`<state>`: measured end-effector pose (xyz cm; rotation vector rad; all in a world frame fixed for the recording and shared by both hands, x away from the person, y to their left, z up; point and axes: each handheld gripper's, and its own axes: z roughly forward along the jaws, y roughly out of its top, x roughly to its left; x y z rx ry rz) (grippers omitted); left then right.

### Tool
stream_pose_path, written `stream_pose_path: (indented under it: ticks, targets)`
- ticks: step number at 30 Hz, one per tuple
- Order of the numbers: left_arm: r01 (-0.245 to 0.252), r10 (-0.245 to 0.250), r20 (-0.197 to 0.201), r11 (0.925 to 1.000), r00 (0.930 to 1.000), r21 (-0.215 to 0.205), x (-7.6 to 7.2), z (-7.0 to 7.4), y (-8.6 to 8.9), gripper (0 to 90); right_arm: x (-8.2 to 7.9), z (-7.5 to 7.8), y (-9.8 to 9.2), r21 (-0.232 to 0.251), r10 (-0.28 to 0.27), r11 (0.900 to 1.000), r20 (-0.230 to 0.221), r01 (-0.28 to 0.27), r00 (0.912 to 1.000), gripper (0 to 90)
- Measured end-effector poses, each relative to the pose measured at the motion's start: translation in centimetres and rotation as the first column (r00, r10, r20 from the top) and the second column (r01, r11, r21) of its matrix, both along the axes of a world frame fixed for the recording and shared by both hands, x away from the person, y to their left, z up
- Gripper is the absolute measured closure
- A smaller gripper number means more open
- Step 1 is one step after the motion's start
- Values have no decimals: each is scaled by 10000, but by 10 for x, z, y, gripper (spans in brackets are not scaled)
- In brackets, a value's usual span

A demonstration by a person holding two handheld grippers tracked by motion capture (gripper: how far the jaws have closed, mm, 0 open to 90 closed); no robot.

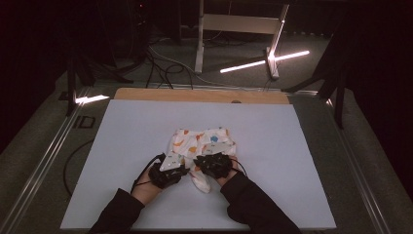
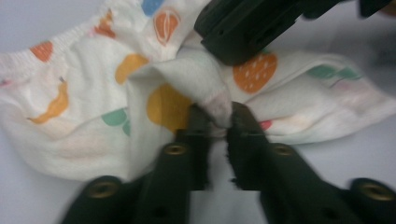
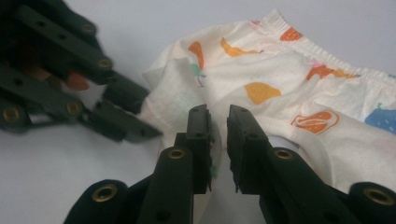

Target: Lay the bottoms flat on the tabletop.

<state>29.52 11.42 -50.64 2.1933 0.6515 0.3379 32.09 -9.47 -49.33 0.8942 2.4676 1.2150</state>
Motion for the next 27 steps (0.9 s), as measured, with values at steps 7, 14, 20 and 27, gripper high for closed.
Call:
stream_pose_path:
  ticks: [7, 14, 20, 27]
  targets:
    - [421, -417, -243, 9990, 9988, 171, -23, 20, 13, 887, -13, 21, -3, 502, 268, 9983, 339, -284, 9991, 376]
    - [504, -460, -881, 9975, 9950, 488, -58, 28, 54, 886, -32, 44, -35, 937, 285, 9949, 965, -376, 9949, 137]
    - [130, -29, -1843, 9985, 9829, 536, -70, 15, 87, 884, -44, 53, -74, 1365, -425, 9903, 1129, 268, 9927, 121]
    - [-263, 399, -2484, 9980, 9678, 580, -68, 1, 109, 875, -48, 56, -116, 1560, -1476, 9795, 1247, 1275, 9812, 122]
